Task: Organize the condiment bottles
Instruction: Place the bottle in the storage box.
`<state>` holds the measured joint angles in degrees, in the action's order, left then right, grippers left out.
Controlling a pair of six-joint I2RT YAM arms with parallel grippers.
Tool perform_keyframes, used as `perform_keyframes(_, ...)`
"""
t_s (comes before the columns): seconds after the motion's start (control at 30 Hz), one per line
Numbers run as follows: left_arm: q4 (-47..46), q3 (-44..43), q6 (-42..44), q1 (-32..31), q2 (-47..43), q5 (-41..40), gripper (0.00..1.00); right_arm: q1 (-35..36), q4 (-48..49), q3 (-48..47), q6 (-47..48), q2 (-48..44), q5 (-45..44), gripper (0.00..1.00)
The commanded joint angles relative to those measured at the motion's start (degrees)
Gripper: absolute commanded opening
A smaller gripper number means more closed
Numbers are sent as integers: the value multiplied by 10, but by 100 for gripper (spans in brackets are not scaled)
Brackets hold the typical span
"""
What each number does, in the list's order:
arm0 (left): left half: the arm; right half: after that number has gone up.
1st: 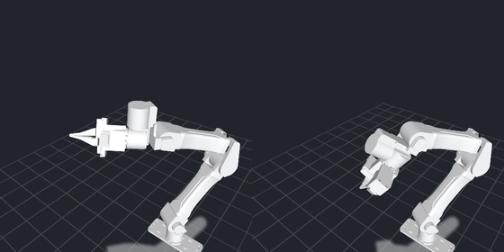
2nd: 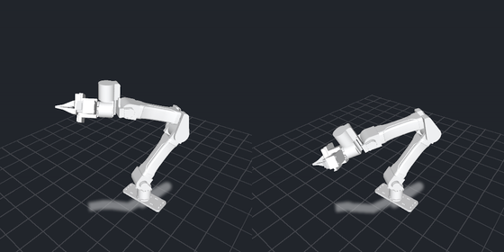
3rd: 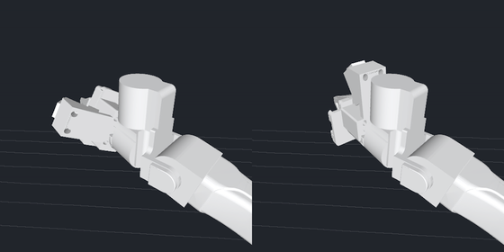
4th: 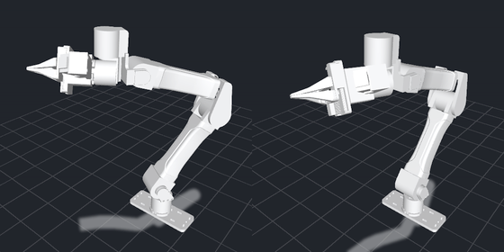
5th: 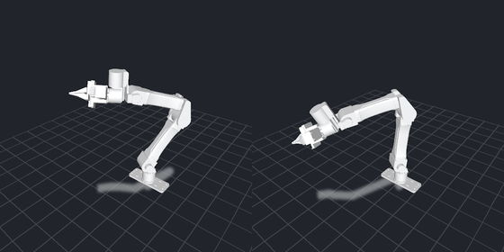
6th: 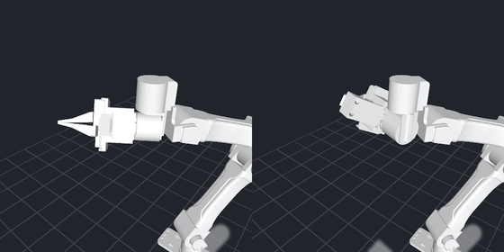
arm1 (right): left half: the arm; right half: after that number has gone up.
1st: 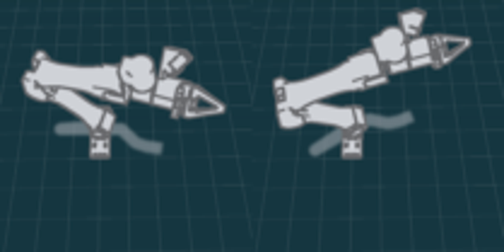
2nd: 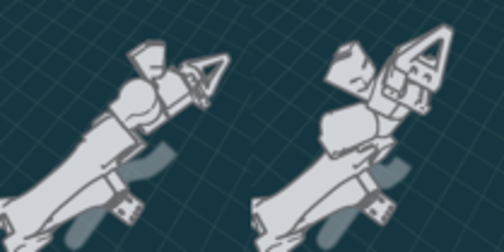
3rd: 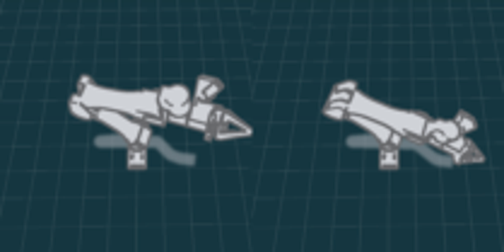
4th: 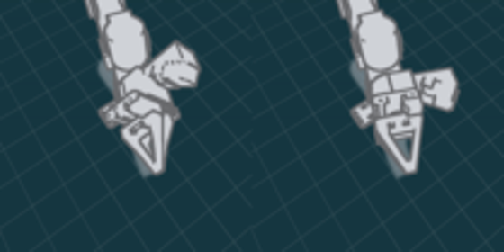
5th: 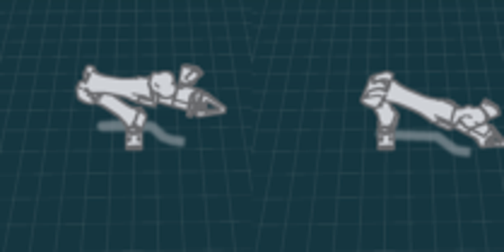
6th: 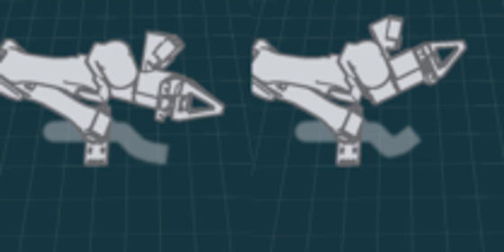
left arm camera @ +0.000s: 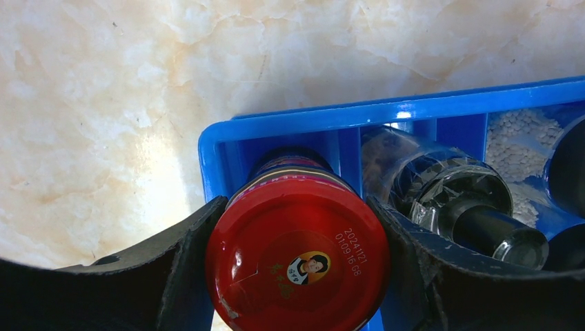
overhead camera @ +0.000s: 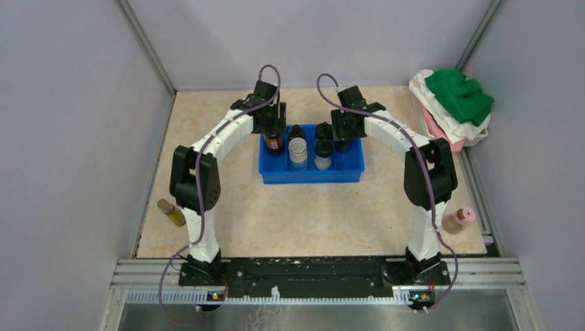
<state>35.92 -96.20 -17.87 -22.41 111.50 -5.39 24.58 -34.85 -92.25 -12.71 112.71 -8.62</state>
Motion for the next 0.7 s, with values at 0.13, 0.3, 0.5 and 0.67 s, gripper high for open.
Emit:
perform_keyframes(0.13,-68,-17,2,-3,0,-9,31,-2,51,-13,-8,-1,6,44)
perform_keyframes(0.3,-70,-18,5,-3,4,-11,35,-2,51,-14,-8,1,7,46)
perform_keyframes(0.5,-69,-21,4,-3,0,-18,44,-2,49,-16,-8,-5,3,58)
perform_keyframes(0.67,-63,-28,6,-3,-4,-19,52,-2,42,-24,-6,-9,-1,66)
